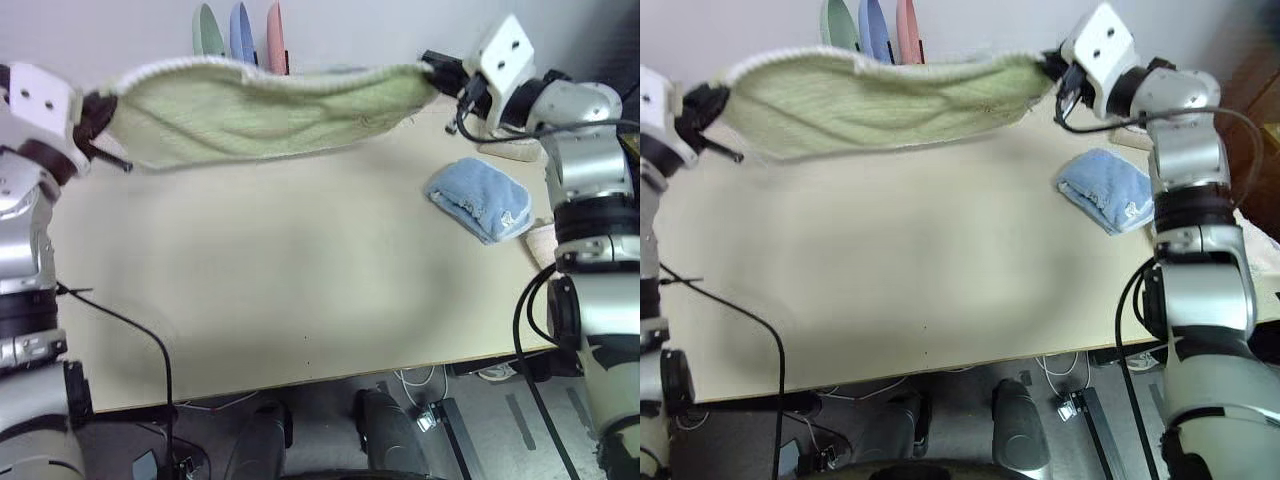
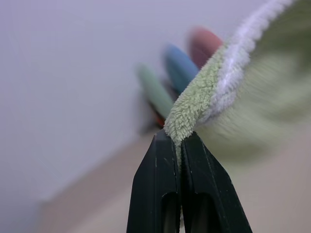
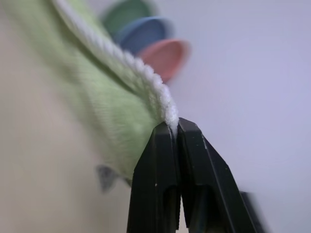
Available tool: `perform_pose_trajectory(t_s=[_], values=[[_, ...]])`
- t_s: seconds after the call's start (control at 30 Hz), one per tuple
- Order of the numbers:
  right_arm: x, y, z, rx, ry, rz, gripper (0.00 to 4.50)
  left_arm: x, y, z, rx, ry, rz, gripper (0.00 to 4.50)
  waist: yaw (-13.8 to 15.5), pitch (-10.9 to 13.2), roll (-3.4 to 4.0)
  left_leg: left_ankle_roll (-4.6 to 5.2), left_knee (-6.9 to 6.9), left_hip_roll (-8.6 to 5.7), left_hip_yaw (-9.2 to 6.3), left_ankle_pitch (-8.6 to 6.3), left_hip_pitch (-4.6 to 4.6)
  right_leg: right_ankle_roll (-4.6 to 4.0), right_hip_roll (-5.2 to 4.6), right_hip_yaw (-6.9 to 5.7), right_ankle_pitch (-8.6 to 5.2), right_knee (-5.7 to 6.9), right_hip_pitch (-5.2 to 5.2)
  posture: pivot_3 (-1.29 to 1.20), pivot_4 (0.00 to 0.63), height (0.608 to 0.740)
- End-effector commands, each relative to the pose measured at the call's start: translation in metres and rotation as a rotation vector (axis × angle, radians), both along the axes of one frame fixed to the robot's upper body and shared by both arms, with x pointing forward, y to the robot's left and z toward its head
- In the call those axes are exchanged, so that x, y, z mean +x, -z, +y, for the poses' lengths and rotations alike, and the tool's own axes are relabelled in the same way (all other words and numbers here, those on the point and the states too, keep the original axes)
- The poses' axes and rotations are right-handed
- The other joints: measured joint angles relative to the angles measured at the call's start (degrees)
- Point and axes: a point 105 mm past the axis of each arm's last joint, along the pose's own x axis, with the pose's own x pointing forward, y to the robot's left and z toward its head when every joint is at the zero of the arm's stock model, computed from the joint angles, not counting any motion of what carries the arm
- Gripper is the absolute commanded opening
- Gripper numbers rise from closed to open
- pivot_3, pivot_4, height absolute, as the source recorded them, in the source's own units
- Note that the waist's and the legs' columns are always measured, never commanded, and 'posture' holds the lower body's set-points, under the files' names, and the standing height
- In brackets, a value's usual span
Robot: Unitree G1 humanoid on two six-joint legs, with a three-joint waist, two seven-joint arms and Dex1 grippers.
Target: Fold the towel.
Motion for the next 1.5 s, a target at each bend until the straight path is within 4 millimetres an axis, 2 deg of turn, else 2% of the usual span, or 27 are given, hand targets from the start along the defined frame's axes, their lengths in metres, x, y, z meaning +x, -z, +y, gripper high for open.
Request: perform_pose_trajectory(t_s=[0.03, 0.13, 0.17, 0.2, 0.27, 0.33, 0.47, 0.7, 0.93, 1.0, 1.2, 1.5], values=[[-0.036, 0.015, 0.005, -0.029, -0.124, 0.105, 0.04, -0.037, 0.014, -0.009, 0.023, 0.096, 0.093, 0.00, 0.18, 0.01, -0.02, 0.04, 0.03, 0.01, -0.01, -0.02, -0.02, -0.01, 0.01, 0.00, 0.00, -0.03, -0.02, 0.00, 0.150, 0.740], [-0.069, 0.061, -0.003, -0.068, -0.173, 0.324, 0.04, -0.068, 0.053, -0.012, 0.021, 0.126, 0.278, 0.00, 0.79, 0.02, -0.05, 0.06, 0.11, 0.03, 0.01, -0.03, 0.02, -0.03, 0.01, 0.03, -0.01, -0.02, 0.01, 0.00, 0.150, 0.740], [-0.075, 0.067, -0.005, -0.072, -0.177, 0.361, 0.04, -0.073, 0.059, -0.012, 0.022, 0.125, 0.308, 0.00, 1.20, 0.03, -0.04, 0.07, 0.13, 0.04, 0.01, -0.04, 0.06, -0.04, 0.01, 0.04, -0.01, -0.01, 0.06, 0.00, 0.150, 0.740], [-0.087, 0.082, -0.014, -0.070, -0.166, 0.450, 0.04, -0.086, 0.075, -0.010, 0.019, 0.122, 0.382, 0.00, 1.57, 0.04, -0.03, 0.07, 0.18, 0.04, 0.04, -0.04, 0.12, -0.06, 0.00, 0.06, 0.00, 0.02, 0.11, 0.00, 0.150, 0.740], [-0.105, 0.099, -0.027, -0.077, -0.150, 0.562, 0.04, -0.106, 0.093, -0.009, 0.007, 0.127, 0.475, 0.00, 1.91, 0.03, -0.03, 0.07, 0.27, 0.05, 0.09, -0.03, 0.13, -0.10, 0.02, 0.06, 0.01, -0.01, 0.16, 0.00, 0.150, 0.740], [-0.114, 0.105, -0.033, -0.069, -0.137, 0.609, 0.04, -0.116, 0.096, -0.009, -0.014, 0.129, 0.501, 0.00, 2.23, 0.01, -0.06, 0.08, 0.33, 0.05, 0.13, -0.04, 0.14, -0.12, -0.01, 0.09, 0.00, -0.02, 0.22, 0.00, 0.150, 0.740], [-0.124, 0.104, -0.044, -0.030, -0.108, 0.669, 0.04, -0.123, 0.097, -0.005, -0.083, 0.114, 0.543, 0.00, 2.97, 0.02, -0.07, 0.08, 0.61, 0.14, 0.17, -0.04, 0.14, -0.37, 0.08, 0.08, -0.06, 0.01, 0.28, 0.00, 0.150, 0.740], [-0.090, 0.102, -0.040, -0.029, -0.037, 0.548, 0.04, -0.100, 0.095, -0.004, -0.100, 0.109, 0.509, 0.00, 3.06, 0.01, -0.08, 0.14, 0.78, 0.14, 0.27, -0.08, 0.12, -0.39, 0.08, 0.09, -0.04, 0.01, 0.34, 0.00, 0.150, 0.740], [-0.029, 0.103, -0.030, -0.032, 0.056, 0.442, 0.04, -0.065, 0.108, 0.005, -0.057, 0.060, 0.491, 0.00, 2.86, 0.02, -0.08, 0.20, 0.81, 0.13, 0.38, -0.12, 0.11, -0.18, 0.07, 0.14, 0.10, -0.01, 0.28, 0.00, 0.150, 0.740], [-0.019, 0.104, -0.028, -0.028, 0.061, 0.434, 0.04, -0.058, 0.110, 0.007, -0.064, 0.047, 0.485, 0.00, 2.87, 0.02, -0.08, 0.20, 0.79, 0.13, 0.38, -0.12, 0.11, -0.17, 0.07, 0.15, 0.10, -0.01, 0.25, 0.00, 0.150, 0.740], [-0.001, 0.122, -0.018, -0.045, 0.038, 0.463, 0.04, -0.046, 0.125, 0.004, -0.086, 0.085, 0.534, 0.00, 2.91, 0.01, -0.08, 0.21, 0.78, 0.12, 0.38, -0.12, 0.09, -0.16, 0.07, 0.15, 0.11, -0.01, 0.25, 0.00, 0.150, 0.740], [0.006, 0.134, -0.022, -0.038, 0.066, 0.474, 0.04, -0.029, 0.132, 0.005, -0.113, 0.080, 0.531, 0.00, 2.81, 0.02, -0.08, 0.21, 0.79, 0.12, 0.38, -0.12, 0.09, -0.16, 0.07, 0.15, 0.12, 0.03, 0.23, 0.00, 0.150, 0.740]])
